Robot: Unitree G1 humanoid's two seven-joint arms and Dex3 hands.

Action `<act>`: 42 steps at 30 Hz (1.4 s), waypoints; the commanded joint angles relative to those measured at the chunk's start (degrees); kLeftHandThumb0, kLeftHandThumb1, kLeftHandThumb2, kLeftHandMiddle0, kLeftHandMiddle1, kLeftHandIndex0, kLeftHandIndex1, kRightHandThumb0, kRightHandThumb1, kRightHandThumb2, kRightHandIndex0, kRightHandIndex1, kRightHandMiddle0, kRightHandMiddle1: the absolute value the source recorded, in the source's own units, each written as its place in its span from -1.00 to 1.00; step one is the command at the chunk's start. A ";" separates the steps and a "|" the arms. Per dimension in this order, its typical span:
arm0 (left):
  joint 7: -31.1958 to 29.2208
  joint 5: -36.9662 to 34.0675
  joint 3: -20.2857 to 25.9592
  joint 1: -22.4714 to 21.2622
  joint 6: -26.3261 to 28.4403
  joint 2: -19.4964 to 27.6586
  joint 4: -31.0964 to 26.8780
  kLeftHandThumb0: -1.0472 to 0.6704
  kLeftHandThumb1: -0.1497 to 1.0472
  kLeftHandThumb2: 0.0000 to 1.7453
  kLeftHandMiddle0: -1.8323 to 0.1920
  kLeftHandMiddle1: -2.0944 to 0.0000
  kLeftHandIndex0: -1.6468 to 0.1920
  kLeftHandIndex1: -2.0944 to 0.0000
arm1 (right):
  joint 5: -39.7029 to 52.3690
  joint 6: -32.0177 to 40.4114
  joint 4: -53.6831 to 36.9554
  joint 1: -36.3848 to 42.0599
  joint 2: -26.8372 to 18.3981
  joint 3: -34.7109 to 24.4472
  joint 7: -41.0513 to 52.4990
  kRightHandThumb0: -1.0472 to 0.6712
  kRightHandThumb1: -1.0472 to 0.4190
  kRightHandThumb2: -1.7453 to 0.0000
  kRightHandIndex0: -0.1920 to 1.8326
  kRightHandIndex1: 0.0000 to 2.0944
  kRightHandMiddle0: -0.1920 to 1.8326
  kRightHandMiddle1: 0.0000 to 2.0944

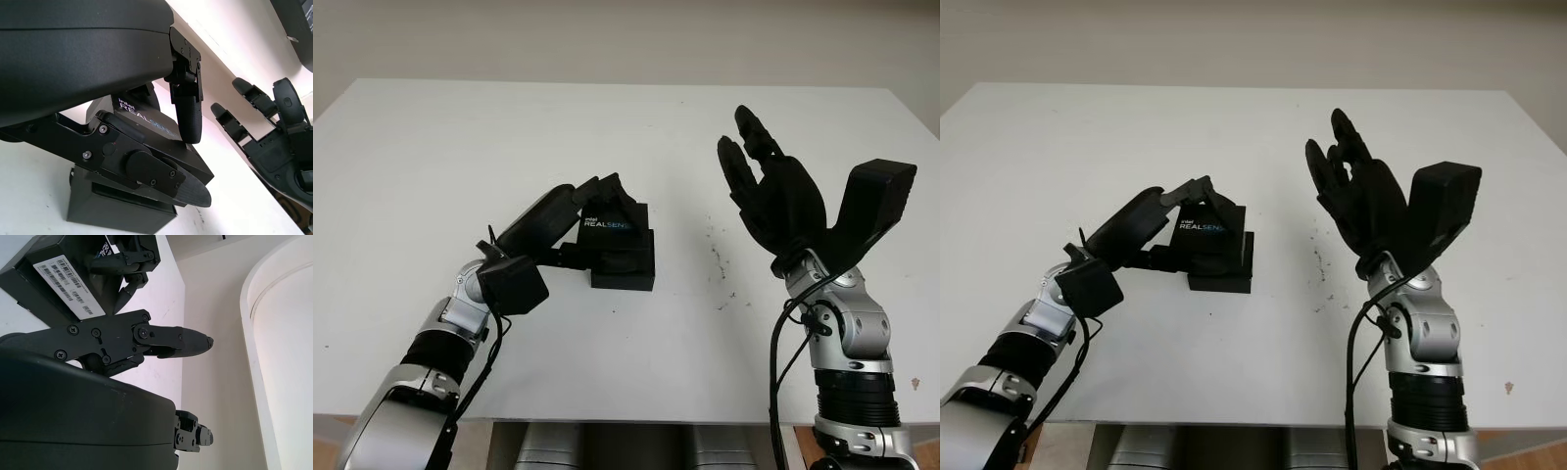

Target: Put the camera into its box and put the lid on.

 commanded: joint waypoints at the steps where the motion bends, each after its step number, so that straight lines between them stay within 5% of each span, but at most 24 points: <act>1: -0.08 0.01 -0.46 0.21 -1.00 -0.59 1.03 0.06 0.95 -0.94 0.48 -0.55 0.50 -0.49 | 0.29 -0.52 -1.44 0.11 -0.45 -0.53 0.19 -0.29 -1.00 0.52 -0.97 -0.95 -0.86 -0.95; 18: 1.35 1.47 -1.00 -0.41 -1.53 -1.18 2.96 0.04 0.95 -0.94 0.48 -0.57 0.53 -0.50 | 0.37 0.28 -2.25 0.19 -0.30 -0.72 0.07 -0.29 -1.00 0.52 -0.98 -0.95 -0.87 -0.95; 42: 10.89 9.33 -1.69 -0.89 -2.54 1.25 5.04 0.07 0.95 -0.94 0.56 -0.51 0.56 -0.41 | 1.15 0.15 -2.47 0.81 -0.08 -0.41 -0.12 -0.29 -1.00 0.53 -0.98 -0.95 -0.86 -0.95</act>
